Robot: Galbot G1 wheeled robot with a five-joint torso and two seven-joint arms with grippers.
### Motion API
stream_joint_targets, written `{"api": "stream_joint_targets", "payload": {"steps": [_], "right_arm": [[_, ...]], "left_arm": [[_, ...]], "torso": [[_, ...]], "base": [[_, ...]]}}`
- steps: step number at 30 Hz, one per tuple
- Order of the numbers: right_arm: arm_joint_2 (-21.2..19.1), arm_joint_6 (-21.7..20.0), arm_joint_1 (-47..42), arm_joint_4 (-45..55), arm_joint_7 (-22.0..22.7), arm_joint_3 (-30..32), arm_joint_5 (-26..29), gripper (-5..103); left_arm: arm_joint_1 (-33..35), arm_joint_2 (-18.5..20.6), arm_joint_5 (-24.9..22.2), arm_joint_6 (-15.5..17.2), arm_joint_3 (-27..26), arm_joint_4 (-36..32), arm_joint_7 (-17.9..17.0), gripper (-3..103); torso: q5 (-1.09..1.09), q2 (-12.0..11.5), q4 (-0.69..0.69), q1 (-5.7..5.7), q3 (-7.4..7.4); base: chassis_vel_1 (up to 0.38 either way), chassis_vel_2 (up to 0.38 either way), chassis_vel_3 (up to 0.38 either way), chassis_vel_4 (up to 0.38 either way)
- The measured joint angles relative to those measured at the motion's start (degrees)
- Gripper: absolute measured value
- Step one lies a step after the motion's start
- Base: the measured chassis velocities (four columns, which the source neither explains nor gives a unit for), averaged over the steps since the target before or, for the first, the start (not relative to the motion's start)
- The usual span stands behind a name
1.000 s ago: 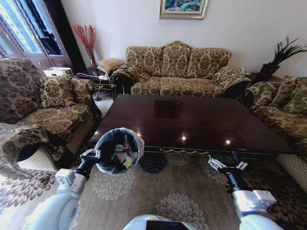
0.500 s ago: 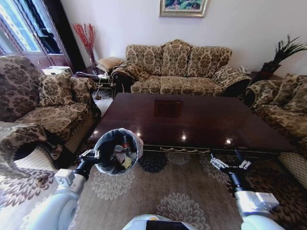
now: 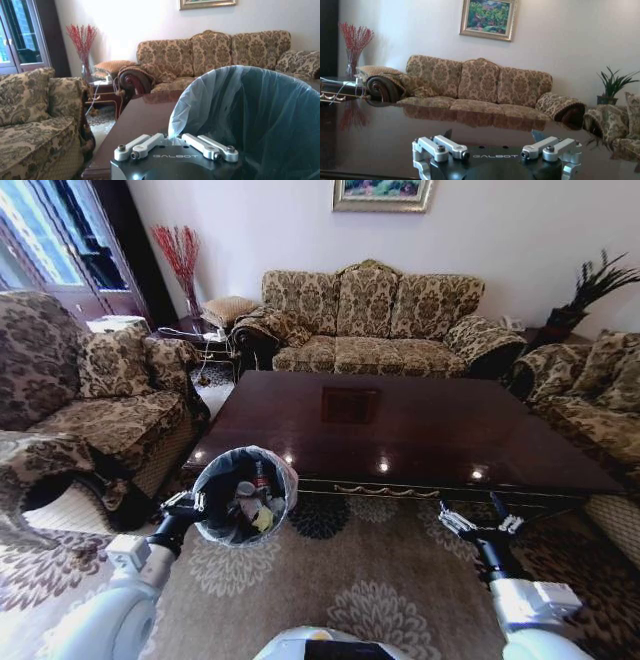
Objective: Move to the front of the table and place the trash on the table into the trash bin.
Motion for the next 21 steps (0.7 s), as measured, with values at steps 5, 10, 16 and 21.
{"api": "stream_joint_targets", "payload": {"steps": [5,10,16,21], "right_arm": [[0.0,0.0,0.0,0.0,0.0,0.0,0.0,100],[0.0,0.0,0.0,0.0,0.0,0.0,0.0,100],[0.0,0.1,0.0,0.0,0.0,0.0,0.0,100],[0.0,0.1,0.0,0.0,0.0,0.0,0.1,100]], "left_arm": [[-0.2,0.2,-0.5,-0.1,0.0,0.0,0.0,0],[-0.6,0.5,-1.1,-0.1,0.0,0.0,-0.1,0],[-0.7,0.4,-1.1,-0.2,0.1,0.3,-0.1,0],[-0.7,0.4,-1.1,-0.3,0.1,0.5,-0.1,0]], "torso": [[0.00,-0.8,0.00,-0.32,-0.50],[0.00,-1.4,0.00,-0.56,-0.84],[0.00,-1.4,0.00,-0.54,-0.83],[0.00,-1.7,0.00,-0.72,-1.02]], "base": [[0.000,0.000,0.000,0.000],[0.012,-0.010,-0.011,0.005],[0.094,-0.091,-0.116,0.098],[0.204,-0.200,-0.227,0.215]]}}
